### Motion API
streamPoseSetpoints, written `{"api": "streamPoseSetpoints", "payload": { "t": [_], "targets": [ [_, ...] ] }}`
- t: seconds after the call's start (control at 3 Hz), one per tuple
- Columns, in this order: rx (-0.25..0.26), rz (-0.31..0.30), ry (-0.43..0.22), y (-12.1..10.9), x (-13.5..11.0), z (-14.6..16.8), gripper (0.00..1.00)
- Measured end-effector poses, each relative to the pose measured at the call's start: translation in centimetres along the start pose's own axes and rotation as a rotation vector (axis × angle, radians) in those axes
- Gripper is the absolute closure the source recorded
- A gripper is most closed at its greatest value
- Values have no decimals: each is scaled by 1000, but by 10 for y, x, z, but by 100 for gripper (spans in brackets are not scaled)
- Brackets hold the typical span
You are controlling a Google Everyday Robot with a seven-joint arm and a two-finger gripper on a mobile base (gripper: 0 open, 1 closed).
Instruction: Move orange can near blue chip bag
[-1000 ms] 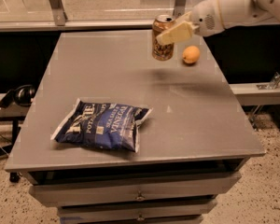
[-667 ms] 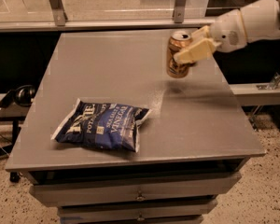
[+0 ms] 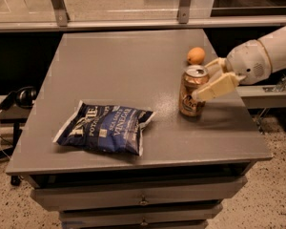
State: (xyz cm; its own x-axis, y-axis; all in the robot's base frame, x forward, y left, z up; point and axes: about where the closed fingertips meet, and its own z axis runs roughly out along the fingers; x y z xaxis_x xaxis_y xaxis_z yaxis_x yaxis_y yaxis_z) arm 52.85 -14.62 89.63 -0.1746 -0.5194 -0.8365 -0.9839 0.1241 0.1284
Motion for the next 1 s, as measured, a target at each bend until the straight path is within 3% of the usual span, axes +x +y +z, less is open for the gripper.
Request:
{"api": "streamPoseSetpoints", "payload": {
  "t": [0.33,1.0],
  "targets": [
    [-105,-15,-35,37,-2,11,100],
    [-202,-90,-81,99,-10,36,100]
  ]
}}
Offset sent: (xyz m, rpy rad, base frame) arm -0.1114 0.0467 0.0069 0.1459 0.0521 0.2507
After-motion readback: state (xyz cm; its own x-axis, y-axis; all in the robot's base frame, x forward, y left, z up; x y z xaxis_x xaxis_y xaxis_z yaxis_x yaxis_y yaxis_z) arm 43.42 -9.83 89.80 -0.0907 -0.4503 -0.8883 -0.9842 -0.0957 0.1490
